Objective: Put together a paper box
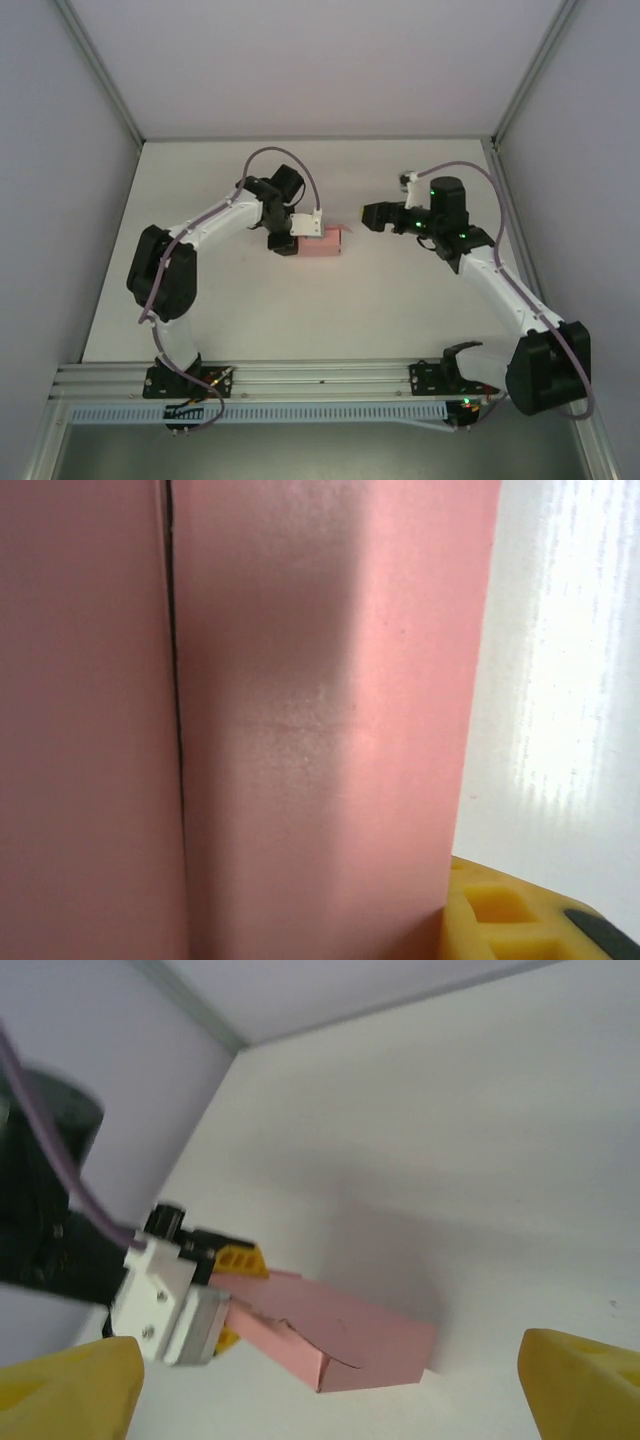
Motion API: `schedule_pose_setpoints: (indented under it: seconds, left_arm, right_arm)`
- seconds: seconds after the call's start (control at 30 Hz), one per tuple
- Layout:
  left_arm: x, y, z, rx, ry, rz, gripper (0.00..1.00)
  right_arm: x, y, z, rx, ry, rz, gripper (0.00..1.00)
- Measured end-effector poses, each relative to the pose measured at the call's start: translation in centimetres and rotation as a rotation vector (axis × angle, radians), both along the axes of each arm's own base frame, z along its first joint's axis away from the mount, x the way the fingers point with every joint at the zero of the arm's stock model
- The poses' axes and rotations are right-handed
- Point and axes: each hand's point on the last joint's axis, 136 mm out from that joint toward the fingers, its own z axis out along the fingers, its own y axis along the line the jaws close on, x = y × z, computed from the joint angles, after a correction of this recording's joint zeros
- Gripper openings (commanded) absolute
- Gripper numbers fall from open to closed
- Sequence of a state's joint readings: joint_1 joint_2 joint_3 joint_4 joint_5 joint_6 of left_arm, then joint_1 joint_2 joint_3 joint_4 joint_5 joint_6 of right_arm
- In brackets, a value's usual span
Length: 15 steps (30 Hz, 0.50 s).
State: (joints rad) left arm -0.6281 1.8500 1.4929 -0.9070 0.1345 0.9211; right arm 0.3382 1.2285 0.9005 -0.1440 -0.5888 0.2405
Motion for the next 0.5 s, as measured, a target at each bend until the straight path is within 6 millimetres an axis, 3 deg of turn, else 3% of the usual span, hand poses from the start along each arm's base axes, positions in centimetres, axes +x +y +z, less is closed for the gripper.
schedule_pose_setpoints:
  seconds: [0.17,0.23,0.43,0.5]
  left_arm:
    - [-0.3,0.0,-0.5,0.013,0.058,-0.004,0.35]
    - [-0.4,0.1,-0.9,0.022,0.076,0.0,0.35]
    - [-0.1,0.2,-1.3,0.027,0.099,0.009,0.34]
    - [-0.1,0.2,-1.3,0.027,0.102,0.008,0.34]
  right_arm:
    - [-0.4,3.6,-2.4,-0.164,-0.018,0.147,0.74]
    - [0.1,3.9,-3.8,-0.22,-0.001,0.162,0.65]
    - [0.1,4.8,-7.3,-0.33,0.072,0.242,0.61]
    - [-0.5,5.0,-8.1,-0.354,0.087,0.27,0.53]
